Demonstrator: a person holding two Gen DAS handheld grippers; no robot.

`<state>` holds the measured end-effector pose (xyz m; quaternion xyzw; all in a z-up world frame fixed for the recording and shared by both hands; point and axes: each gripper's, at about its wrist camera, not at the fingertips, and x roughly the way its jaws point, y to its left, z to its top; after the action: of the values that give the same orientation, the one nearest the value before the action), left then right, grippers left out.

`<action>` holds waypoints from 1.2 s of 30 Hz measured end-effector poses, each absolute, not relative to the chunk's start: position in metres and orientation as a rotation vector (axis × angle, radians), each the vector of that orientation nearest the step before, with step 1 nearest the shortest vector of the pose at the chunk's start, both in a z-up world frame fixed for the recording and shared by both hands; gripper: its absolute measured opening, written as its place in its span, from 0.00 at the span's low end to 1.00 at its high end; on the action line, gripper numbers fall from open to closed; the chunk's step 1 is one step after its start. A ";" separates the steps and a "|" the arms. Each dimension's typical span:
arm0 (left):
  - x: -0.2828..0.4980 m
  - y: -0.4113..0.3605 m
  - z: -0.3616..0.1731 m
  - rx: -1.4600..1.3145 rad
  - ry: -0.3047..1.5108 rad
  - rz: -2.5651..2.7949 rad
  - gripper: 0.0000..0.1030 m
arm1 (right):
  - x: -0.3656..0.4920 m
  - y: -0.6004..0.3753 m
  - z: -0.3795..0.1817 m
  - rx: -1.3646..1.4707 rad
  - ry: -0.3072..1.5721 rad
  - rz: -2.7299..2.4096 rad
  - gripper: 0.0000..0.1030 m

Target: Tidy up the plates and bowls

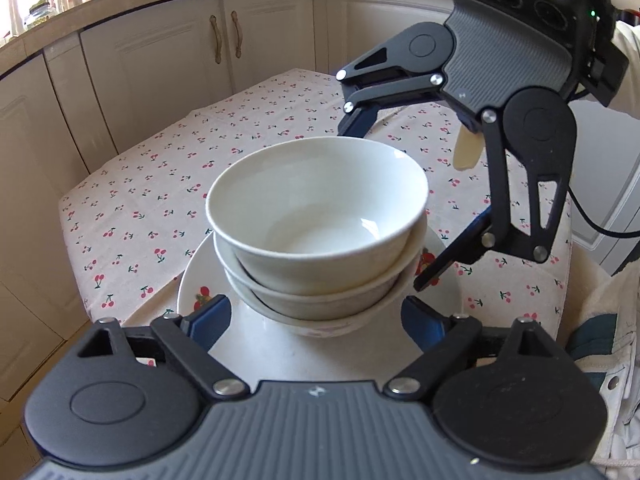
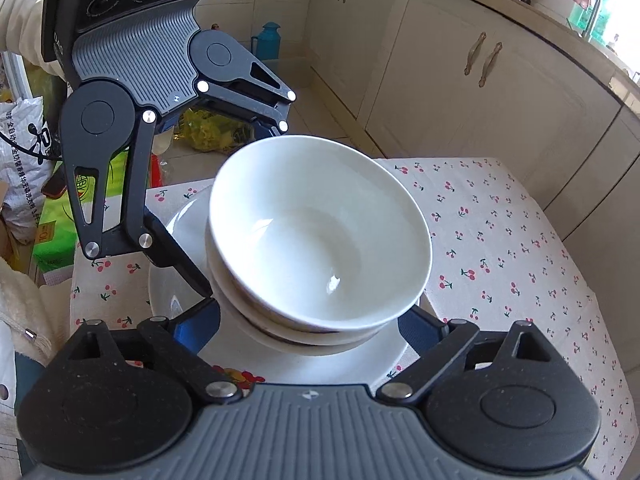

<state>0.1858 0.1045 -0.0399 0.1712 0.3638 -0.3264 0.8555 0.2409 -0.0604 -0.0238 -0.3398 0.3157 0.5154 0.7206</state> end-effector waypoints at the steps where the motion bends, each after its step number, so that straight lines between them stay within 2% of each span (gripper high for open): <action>1: 0.182 0.105 -0.038 0.358 0.757 -0.663 0.92 | 0.237 -0.063 -0.021 -0.748 0.686 1.134 0.97; 6: 0.150 0.107 -0.022 0.337 0.682 -0.535 0.95 | 0.212 -0.080 -0.001 -0.737 0.609 1.032 1.00; 8: 0.135 0.105 -0.012 0.341 0.620 -0.452 0.99 | 0.200 -0.088 0.009 -0.719 0.578 0.953 1.00; 14: 0.089 0.088 0.007 0.251 0.461 -0.287 0.99 | 0.166 -0.101 0.029 -0.553 0.565 0.605 1.00; 17: 0.068 0.073 0.013 0.174 0.437 -0.200 0.99 | 0.151 -0.107 0.027 -0.440 0.623 0.430 1.00; 22: 0.028 0.049 0.022 0.086 0.432 -0.080 0.99 | 0.106 -0.123 0.018 -0.353 0.586 0.230 1.00; 36: -0.015 0.032 0.031 -0.065 0.457 0.042 0.99 | 0.033 -0.151 0.032 -0.204 0.509 0.166 1.00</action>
<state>-0.0149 0.0323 0.0309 -0.0322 0.2267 0.0209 0.9732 0.0329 -0.1506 0.0322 -0.1006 0.2509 0.0816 0.9593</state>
